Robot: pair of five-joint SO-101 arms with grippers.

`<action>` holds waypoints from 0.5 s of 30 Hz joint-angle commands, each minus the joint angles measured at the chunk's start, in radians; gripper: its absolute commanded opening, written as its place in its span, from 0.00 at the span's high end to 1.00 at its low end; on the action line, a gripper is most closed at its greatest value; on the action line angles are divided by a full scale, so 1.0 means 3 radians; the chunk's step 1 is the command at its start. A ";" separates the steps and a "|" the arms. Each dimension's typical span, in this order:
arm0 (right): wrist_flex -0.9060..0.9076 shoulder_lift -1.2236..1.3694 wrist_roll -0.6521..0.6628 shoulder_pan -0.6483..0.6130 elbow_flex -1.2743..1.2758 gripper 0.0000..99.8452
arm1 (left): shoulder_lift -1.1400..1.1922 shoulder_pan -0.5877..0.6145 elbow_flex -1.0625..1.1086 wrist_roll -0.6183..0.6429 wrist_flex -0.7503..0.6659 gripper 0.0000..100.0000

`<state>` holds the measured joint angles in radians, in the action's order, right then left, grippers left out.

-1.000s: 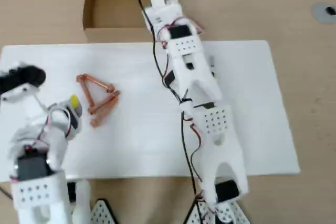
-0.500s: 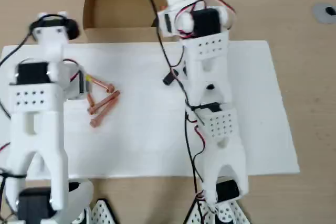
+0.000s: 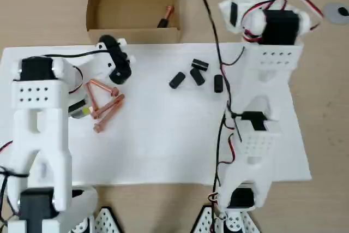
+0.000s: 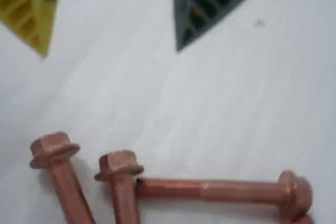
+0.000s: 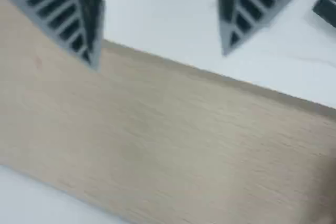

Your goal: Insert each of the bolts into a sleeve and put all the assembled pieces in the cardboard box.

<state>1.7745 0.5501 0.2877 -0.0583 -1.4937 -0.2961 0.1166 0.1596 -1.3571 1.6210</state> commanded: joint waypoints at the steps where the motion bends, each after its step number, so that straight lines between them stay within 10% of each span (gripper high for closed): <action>1: 0.0056 -0.0453 -0.0020 0.0151 0.0376 0.81 | 0.0182 0.0041 -0.0148 0.0010 -0.0164 0.83; 4: 0.0056 -0.0841 -0.0026 0.0151 0.0944 0.81 | 0.0458 0.0051 -0.0153 0.0650 -0.0338 0.83; 10: 0.0046 -0.1573 -0.0082 0.0095 0.2524 0.81 | 0.0806 0.0056 -0.0164 0.3263 -0.0813 0.83; 15: -0.0148 -0.2038 -0.0143 0.0156 0.3501 0.81 | 0.0806 0.0036 -0.0148 0.4122 -0.0936 0.83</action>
<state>1.7714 0.0483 0.2555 -0.0292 -0.5854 -0.0491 0.1181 0.1611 -0.2693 1.3725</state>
